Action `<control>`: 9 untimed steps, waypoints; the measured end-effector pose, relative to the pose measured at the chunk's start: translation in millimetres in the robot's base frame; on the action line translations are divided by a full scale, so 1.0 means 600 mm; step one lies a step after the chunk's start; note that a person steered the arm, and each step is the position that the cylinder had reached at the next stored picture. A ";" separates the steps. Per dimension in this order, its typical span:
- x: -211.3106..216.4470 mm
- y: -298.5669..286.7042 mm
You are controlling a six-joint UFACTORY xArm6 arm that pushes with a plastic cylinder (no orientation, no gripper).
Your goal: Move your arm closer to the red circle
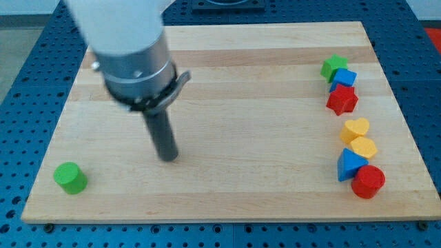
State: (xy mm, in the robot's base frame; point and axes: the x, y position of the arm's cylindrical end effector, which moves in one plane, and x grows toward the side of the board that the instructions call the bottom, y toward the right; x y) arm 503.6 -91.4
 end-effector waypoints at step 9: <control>-0.347 0.727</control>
State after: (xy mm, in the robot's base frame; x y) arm 295.3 345.1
